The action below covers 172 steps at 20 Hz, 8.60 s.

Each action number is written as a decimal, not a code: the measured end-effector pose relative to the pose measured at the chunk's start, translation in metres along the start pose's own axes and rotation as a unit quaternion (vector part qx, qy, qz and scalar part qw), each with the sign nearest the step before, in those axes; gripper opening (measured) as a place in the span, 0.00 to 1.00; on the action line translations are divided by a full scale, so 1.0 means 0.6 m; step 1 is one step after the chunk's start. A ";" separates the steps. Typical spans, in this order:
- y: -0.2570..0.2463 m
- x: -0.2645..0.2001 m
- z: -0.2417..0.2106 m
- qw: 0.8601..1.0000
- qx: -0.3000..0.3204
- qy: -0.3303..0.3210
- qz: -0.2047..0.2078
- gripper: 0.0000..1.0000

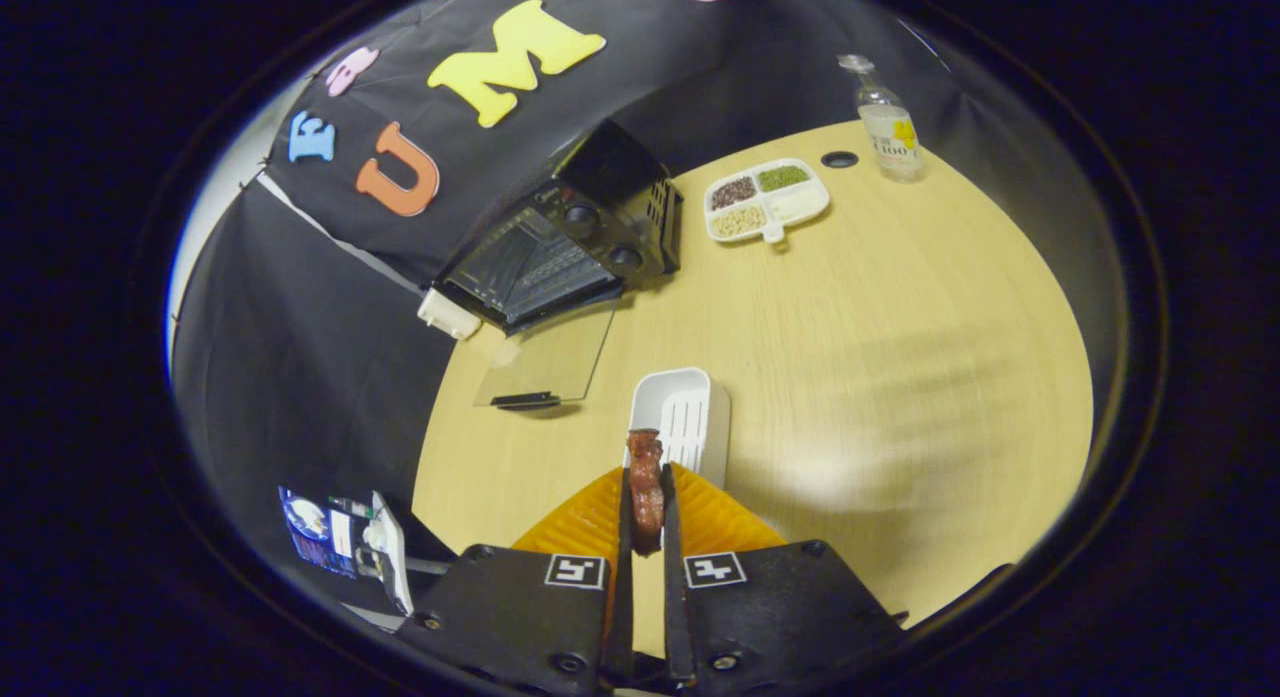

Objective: Open the toaster oven, put the food inside, and close the toaster oven door.

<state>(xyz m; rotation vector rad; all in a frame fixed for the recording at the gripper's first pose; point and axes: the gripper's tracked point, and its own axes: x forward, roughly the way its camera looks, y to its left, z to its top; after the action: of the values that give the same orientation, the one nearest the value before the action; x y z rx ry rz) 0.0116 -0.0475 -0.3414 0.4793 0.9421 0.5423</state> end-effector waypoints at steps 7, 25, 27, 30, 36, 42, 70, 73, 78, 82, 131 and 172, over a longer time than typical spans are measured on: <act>0.129 0.035 0.058 0.996 0.047 -0.068 0.011 0.16; 0.307 0.394 0.263 0.925 0.251 -0.279 0.060 0.15; 0.307 0.427 0.277 0.918 0.260 -0.296 0.049 0.15; 0.298 0.474 0.294 0.905 0.283 -0.317 0.030 0.15; 0.278 0.519 0.311 0.894 0.291 -0.339 0.002 0.17; 0.273 0.526 0.308 0.924 0.194 -0.323 -0.065 0.27; 0.241 0.243 0.111 0.954 -0.161 -0.164 -0.195 0.98; 0.229 0.212 0.059 0.951 -0.184 -0.143 -0.205 0.98; 0.205 0.207 -0.031 0.955 -0.189 -0.095 -0.206 0.98; 0.201 0.238 -0.087 0.959 -0.194 -0.063 -0.198 0.98; 0.339 0.303 0.194 0.952 -0.201 -0.157 -0.170 0.98; 0.196 -0.436 0.186 0.855 -0.229 -0.419 -0.203 0.98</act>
<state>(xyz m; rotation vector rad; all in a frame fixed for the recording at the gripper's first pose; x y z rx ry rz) -0.0440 -0.1368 -0.0522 0.0402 0.0392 0.1139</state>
